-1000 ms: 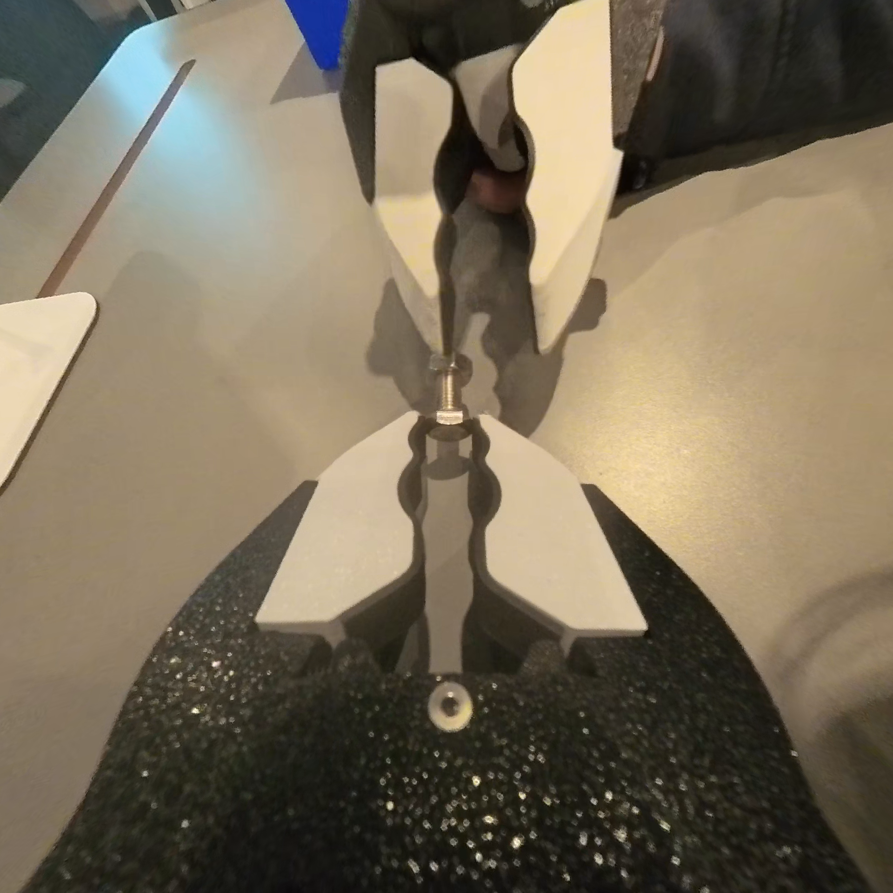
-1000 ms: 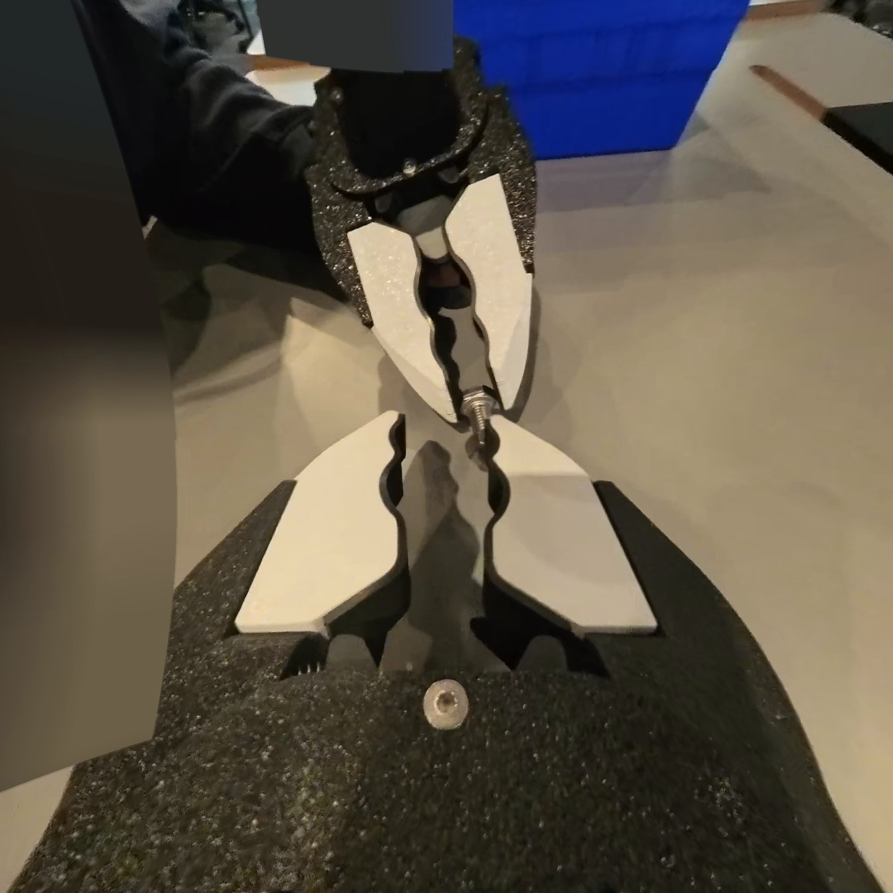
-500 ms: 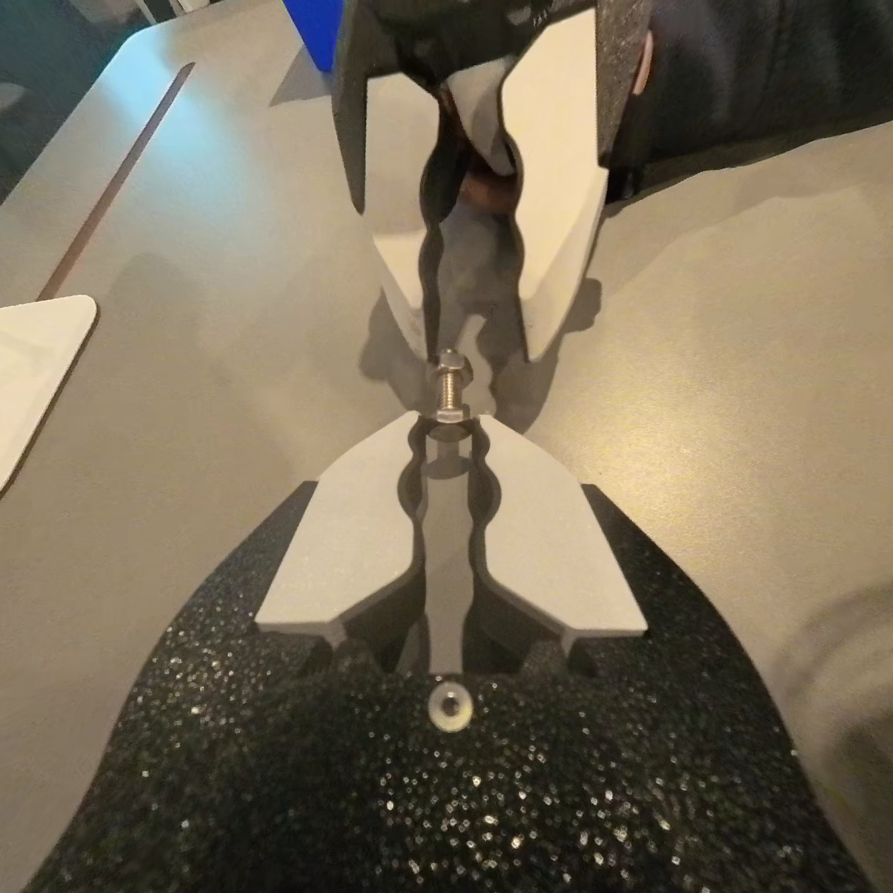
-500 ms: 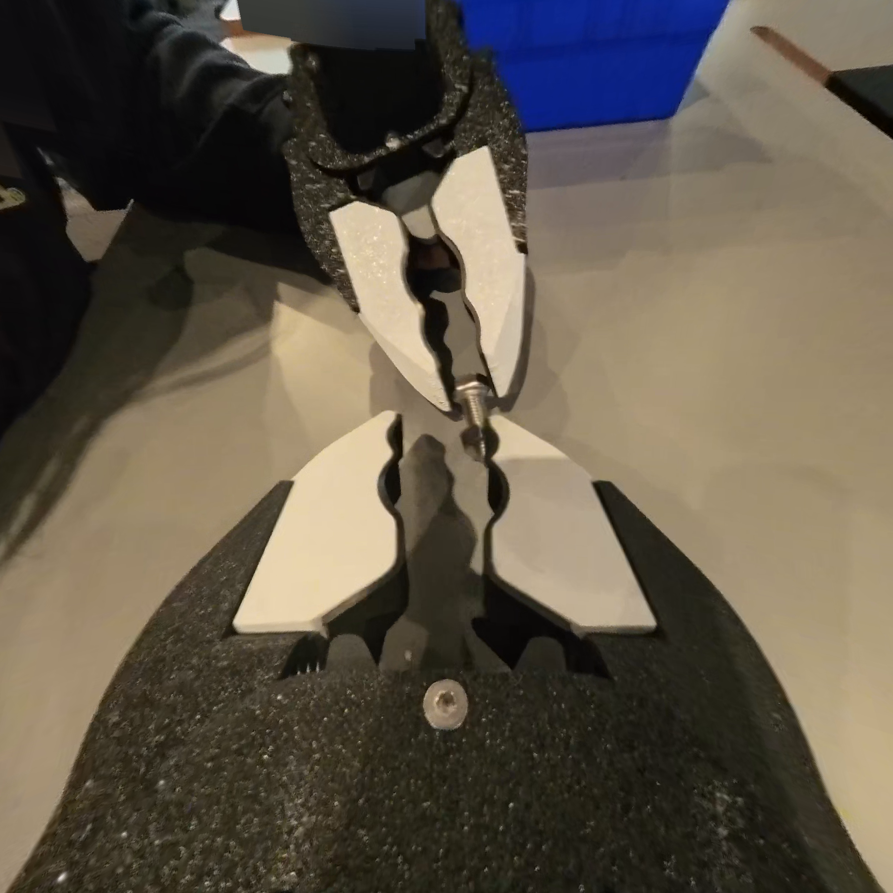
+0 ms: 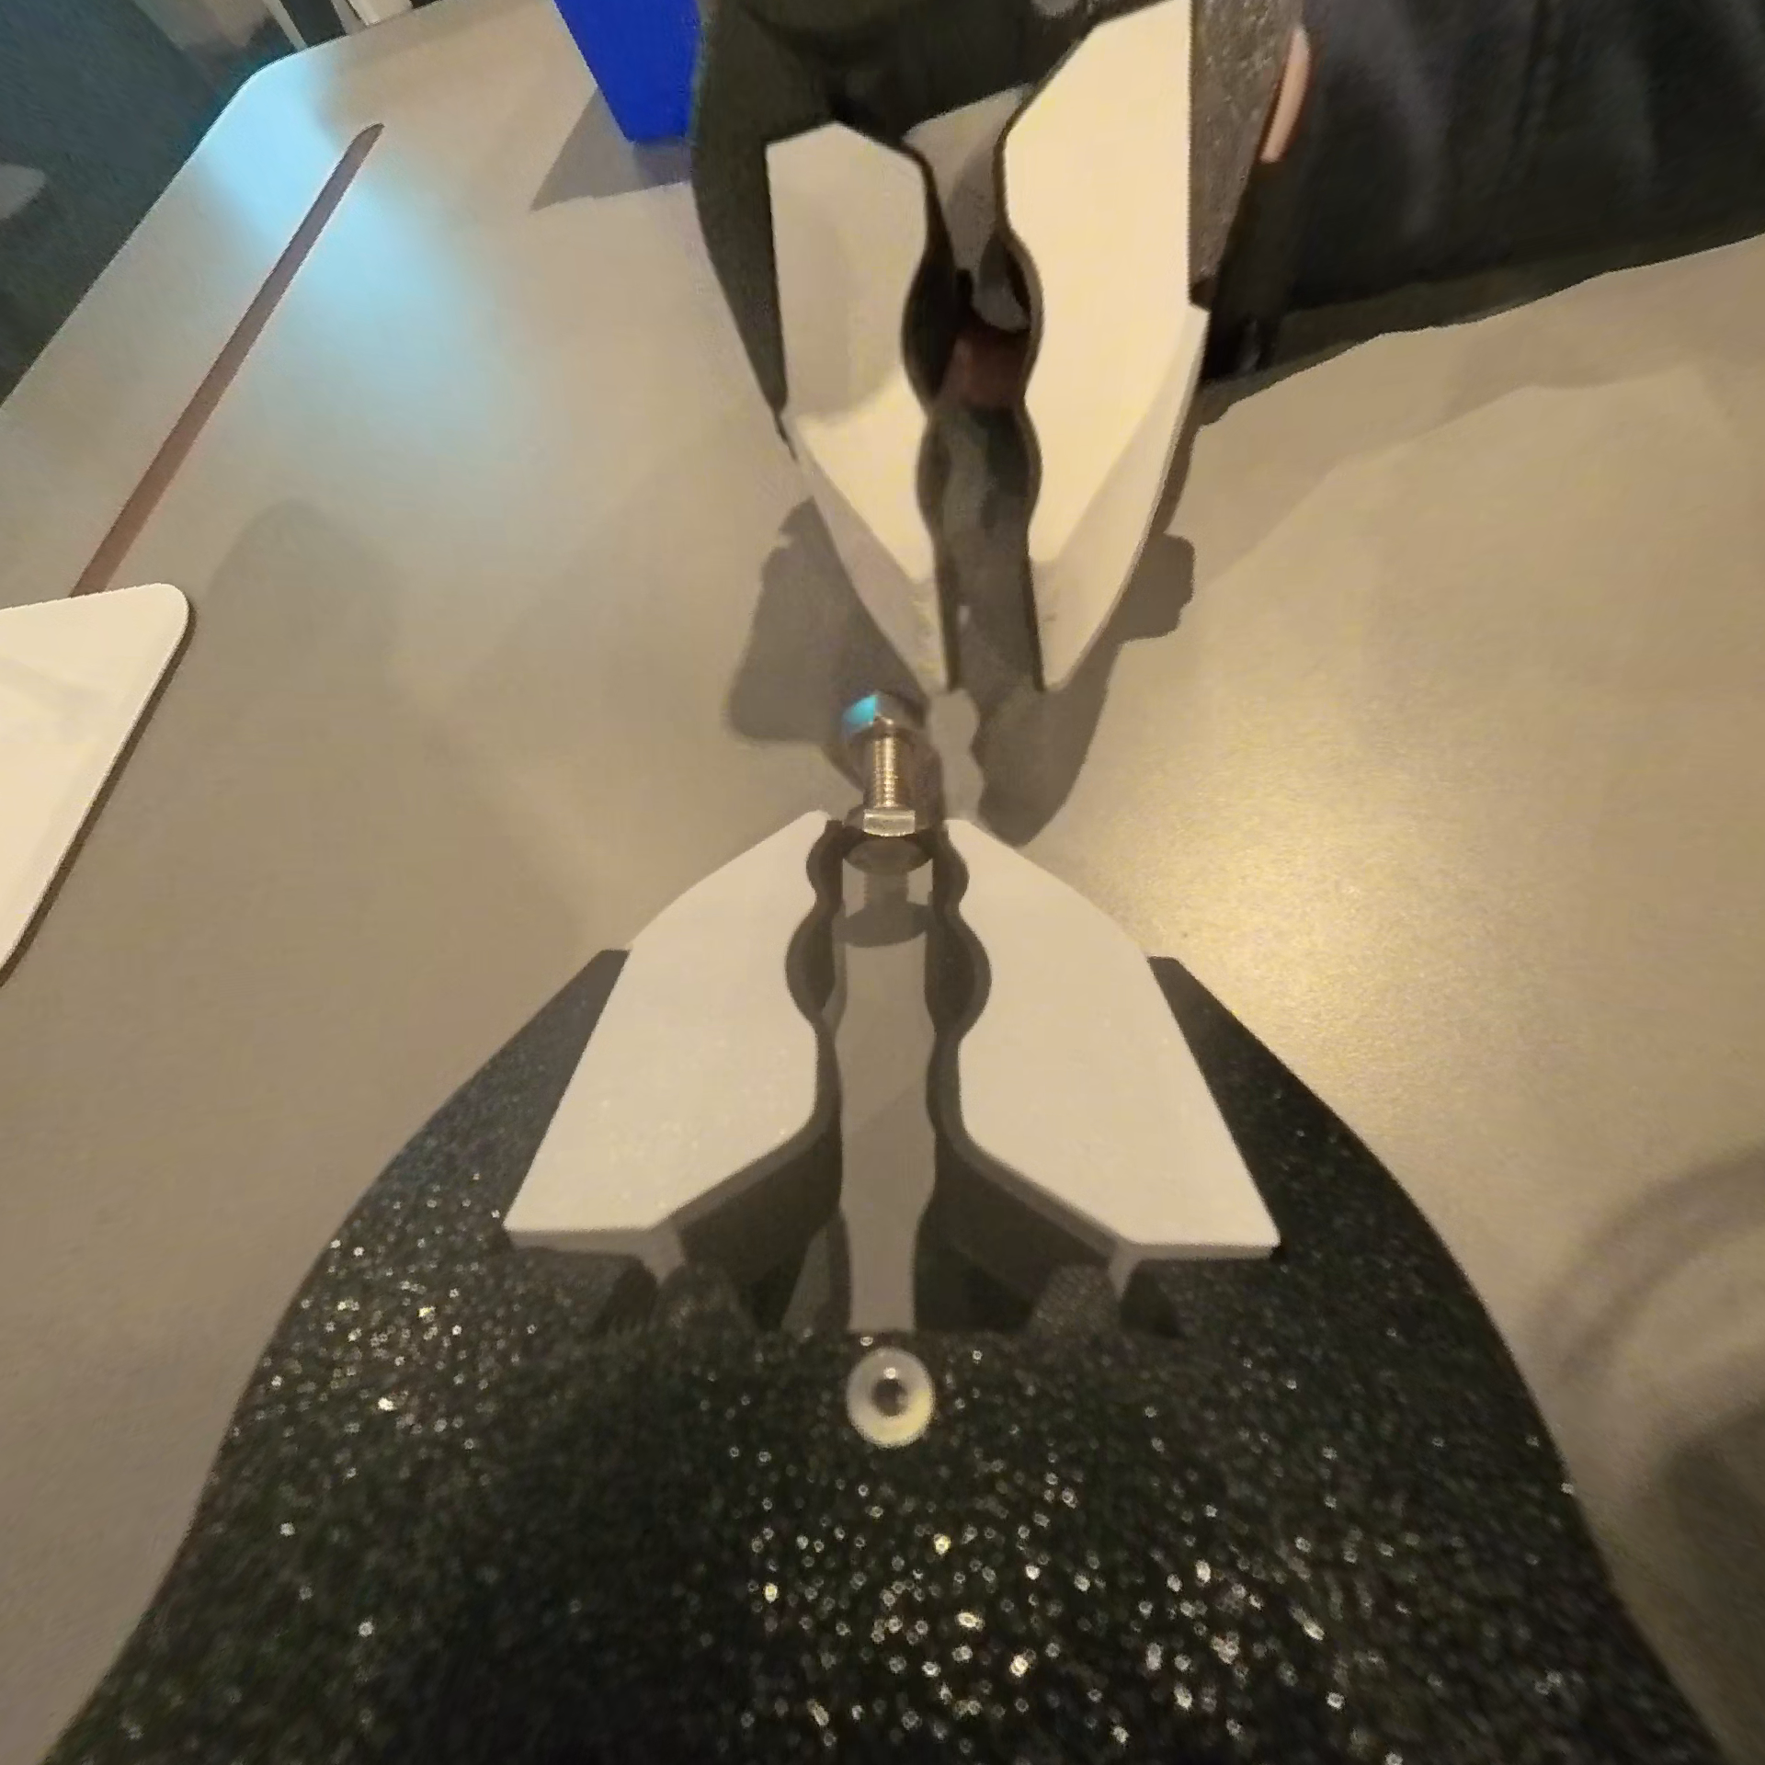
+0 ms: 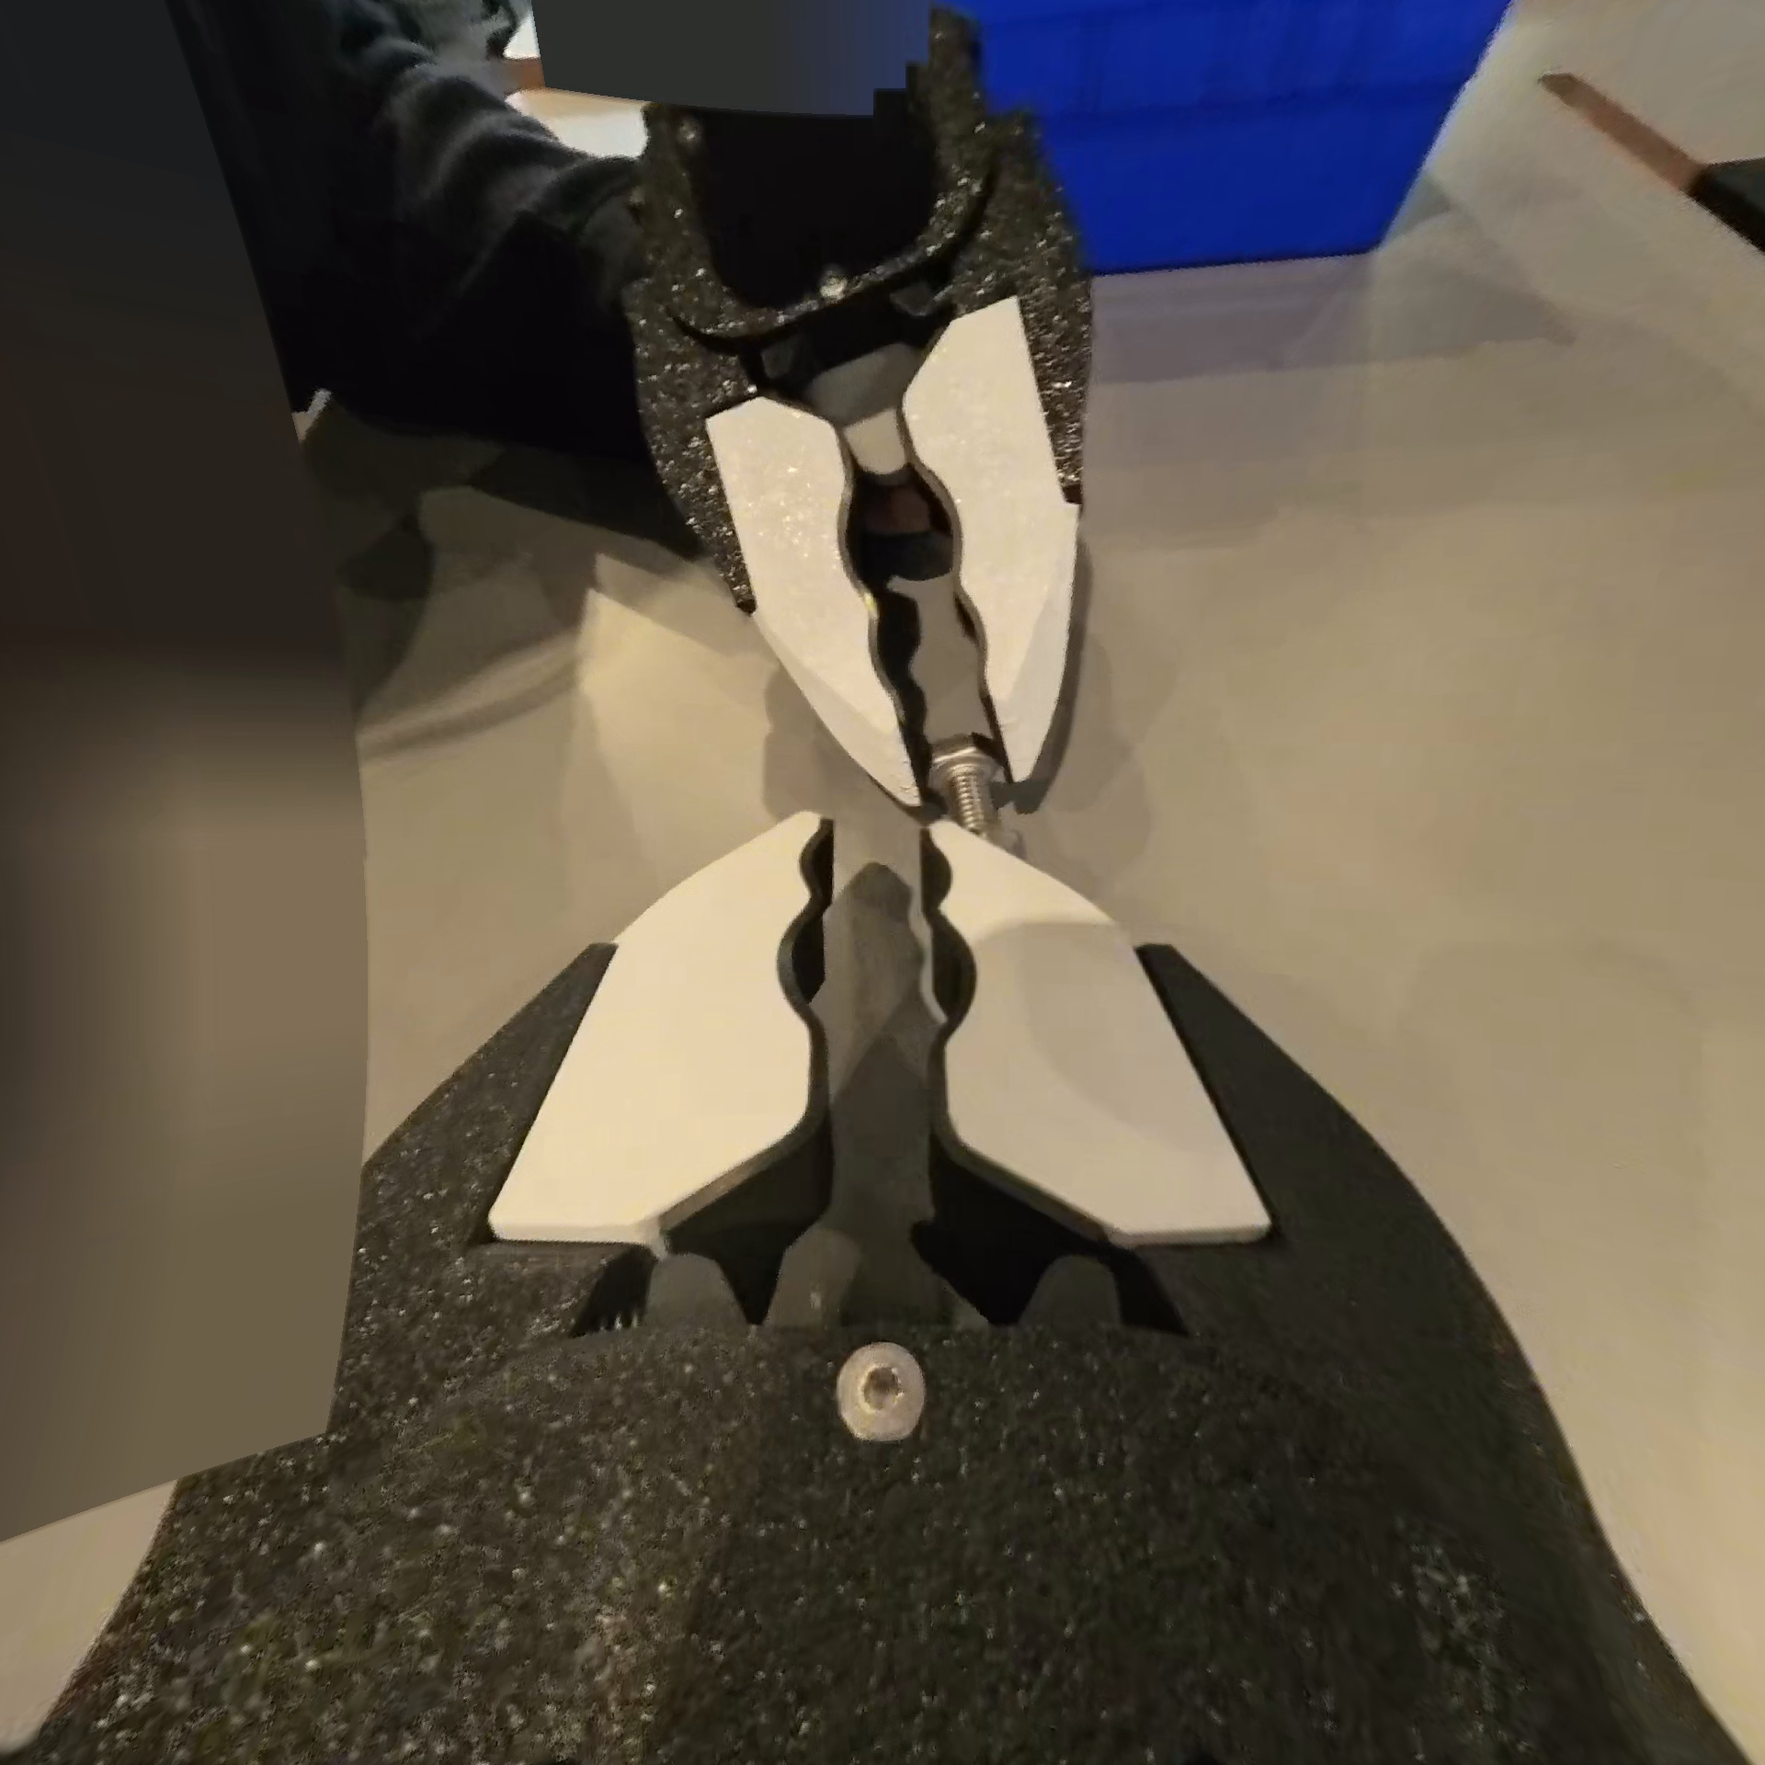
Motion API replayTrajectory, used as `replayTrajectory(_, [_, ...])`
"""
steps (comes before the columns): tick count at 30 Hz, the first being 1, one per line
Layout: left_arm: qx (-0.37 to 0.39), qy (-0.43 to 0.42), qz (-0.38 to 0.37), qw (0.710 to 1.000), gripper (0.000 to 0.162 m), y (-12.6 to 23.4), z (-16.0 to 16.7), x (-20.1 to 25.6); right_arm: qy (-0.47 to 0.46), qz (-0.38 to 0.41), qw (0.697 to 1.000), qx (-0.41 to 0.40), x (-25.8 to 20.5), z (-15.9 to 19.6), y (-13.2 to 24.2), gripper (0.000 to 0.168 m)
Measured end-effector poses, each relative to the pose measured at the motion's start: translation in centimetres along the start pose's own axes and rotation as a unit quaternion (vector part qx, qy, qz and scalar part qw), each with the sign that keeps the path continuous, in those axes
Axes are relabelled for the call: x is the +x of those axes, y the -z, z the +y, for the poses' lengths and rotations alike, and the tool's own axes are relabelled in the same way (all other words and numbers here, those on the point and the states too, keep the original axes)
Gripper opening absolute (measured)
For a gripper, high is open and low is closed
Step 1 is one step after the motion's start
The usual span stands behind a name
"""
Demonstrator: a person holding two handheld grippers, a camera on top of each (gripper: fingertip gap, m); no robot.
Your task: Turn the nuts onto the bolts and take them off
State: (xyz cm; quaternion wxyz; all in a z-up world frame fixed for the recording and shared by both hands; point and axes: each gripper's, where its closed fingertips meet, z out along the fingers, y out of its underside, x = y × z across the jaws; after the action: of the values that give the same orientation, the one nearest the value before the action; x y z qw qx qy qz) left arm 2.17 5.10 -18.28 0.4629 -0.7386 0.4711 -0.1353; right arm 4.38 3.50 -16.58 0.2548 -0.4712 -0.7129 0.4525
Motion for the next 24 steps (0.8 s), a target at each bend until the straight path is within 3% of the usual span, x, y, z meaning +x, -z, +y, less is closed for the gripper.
replayTrajectory(2, [0.0, 0.001, 0.001, 1.0, 0.017, 0.0, 0.0, 0.0, -0.002, 0.028, 1.0, 0.006, 0.9, -0.2, 0.0, 0.029])
replayTrajectory(6, [0.0, 0.0, 0.002, 1.0, 0.017, 0.0, 0.0, 0.0, 0.008, 0.029, 0.999, -0.014, 0.9, 0.2, -0.4, 0.033])
replayTrajectory(7, [0.0, -0.001, 0.005, 1.0, 0.017, 0.0, 0.0, 0.1, 0.011, 0.018, 1.0, -0.016, 0.5, 0.3, -0.4, 0.025])
replayTrajectory(8, [0.0, -0.001, 0.005, 1.0, 0.017, 0.0, 0.0, 0.1, 0.013, -0.006, 1.0, -0.016, -0.2, 0.4, -0.2, 0.004])
replayTrajectory(10, [0.0, 0.0, 0.005, 1.0, 0.017, 0.0, 0.0, 0.1, 0.009, 0.003, 1.0, -0.008, 0.0, 0.2, -0.1, 0.008])
replayTrajectory(13, [-0.001, 0.002, 0.007, 1.0, 0.017, 0.0, 0.0, 0.1, 0.004, 0.028, 1.0, -0.003, 0.9, 0.0, -0.1, 0.027])
replayTrajectory(17, [-0.001, 0.001, 0.008, 1.0, 0.017, 0.0, 0.0, 0.1, 0.011, 0.032, 0.999, -0.019, 1.0, 0.4, -0.4, 0.033])
replayTrajectory(19, [-0.001, 0.001, 0.009, 1.0, 0.017, 0.0, 0.0, 0.2, 0.02, -0.001, 1.0, -0.012, 0.0, 0.3, -0.2, 0.003])
replayTrajectory(21, [-0.001, 0.002, 0.009, 1.0, 0.017, 0.0, 0.0, 0.2, 0.014, 0.004, 1.0, -0.005, 0.1, 0.2, 0.0, 0.008])
replayTrajectory(24, [-0.001, 0.003, 0.011, 1.0, 0.017, 0.0, 0.0, 0.2, 0.011, 0.03, 0.999, -0.003, 1.0, 0.1, -0.1, 0.031])
